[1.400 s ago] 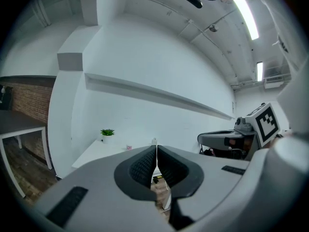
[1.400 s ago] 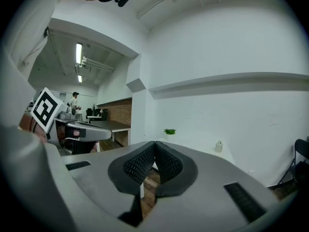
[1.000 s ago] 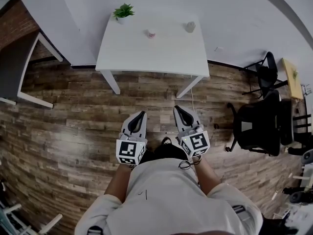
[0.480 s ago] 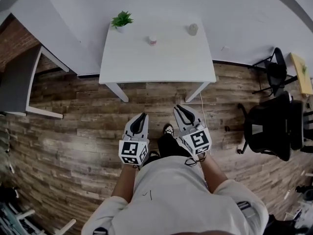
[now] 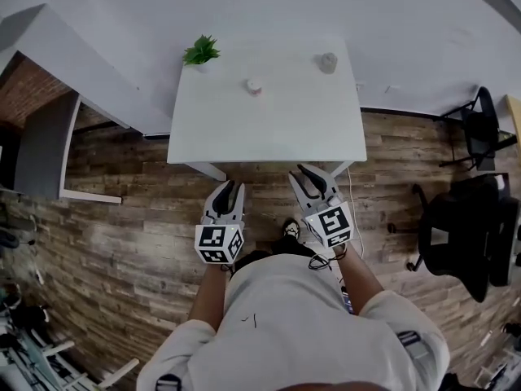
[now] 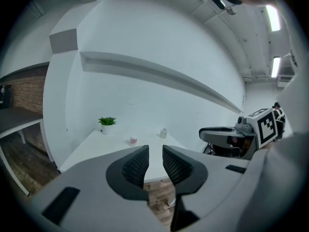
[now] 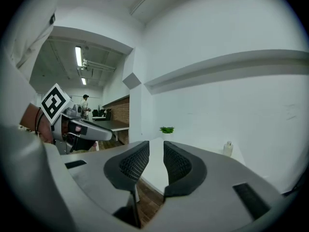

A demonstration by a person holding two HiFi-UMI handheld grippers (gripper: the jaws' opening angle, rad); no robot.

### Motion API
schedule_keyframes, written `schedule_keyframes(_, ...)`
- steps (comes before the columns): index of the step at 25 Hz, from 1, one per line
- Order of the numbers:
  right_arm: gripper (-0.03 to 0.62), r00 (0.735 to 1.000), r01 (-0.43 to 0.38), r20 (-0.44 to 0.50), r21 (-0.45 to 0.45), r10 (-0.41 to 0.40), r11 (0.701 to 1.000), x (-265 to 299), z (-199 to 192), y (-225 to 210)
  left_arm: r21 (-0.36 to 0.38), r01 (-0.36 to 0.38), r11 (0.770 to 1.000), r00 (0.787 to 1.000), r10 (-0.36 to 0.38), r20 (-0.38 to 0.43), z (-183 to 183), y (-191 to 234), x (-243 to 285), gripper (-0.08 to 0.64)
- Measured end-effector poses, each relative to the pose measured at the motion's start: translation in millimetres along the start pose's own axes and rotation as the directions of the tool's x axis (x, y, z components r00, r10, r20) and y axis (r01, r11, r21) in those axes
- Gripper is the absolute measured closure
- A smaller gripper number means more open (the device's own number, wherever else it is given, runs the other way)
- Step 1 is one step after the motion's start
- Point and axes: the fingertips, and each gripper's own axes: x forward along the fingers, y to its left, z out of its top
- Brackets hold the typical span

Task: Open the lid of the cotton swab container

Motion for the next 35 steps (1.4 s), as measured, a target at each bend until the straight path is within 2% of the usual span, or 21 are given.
schedule_keyframes(3,0.518,1.000,-0.004,-0.012,0.034,0.004,0.999,8,-12,-25,-0.018,-0.011,1.000,0.999,0.010,-0.037,-5,-3,27,0.465)
schedule_keyframes(7,0.515,1.000,0.018,-0.026,0.082,-0.016,0.996,7,-27,-43,-0.005,0.007,1.000,0.996,-0.007,-0.091,-9,-5,48,0.463)
schedule_keyframes(11,0.511,0.998,0.042,-0.046,0.087,-0.038,0.995,8,-36,-70,-0.002,0.034,0.999,0.993,-0.034,-0.109,-10,-12,71,0.463)
schedule_keyframes(15,0.506,0.997,0.038,-0.065,0.067,-0.033,0.997,22,-37,-80,0.007,0.047,0.999,0.993,-0.046,-0.108,-7,-3,92,0.462)
schedule_keyframes(19,0.503,0.995,0.011,-0.099,0.056,-0.005,0.998,51,-40,-81,-0.015,0.069,0.998,0.990,-0.070,-0.119,-7,21,121,0.449)
schedule_keyframes(23,0.502,0.991,0.002,-0.135,0.046,0.004,0.999,86,-37,-89,-0.010,0.093,0.996,0.990,-0.093,-0.105,10,46,157,0.449)
schedule_keyframes(28,0.494,0.983,0.024,-0.181,0.031,-0.018,0.999,143,-30,-106,-0.012,0.134,0.991,0.984,-0.135,-0.120,24,87,198,0.449)
schedule_keyframes(32,0.488,0.967,0.046,-0.251,-0.003,-0.046,0.999,184,-39,-116,-0.020,0.180,0.983,0.972,-0.181,-0.151,28,117,224,0.448)
schedule_keyframes(35,0.466,0.950,0.049,-0.305,-0.063,-0.066,0.997,218,-46,-125,-0.010,0.214,0.977,0.966,-0.213,-0.143,38,137,238,0.448)
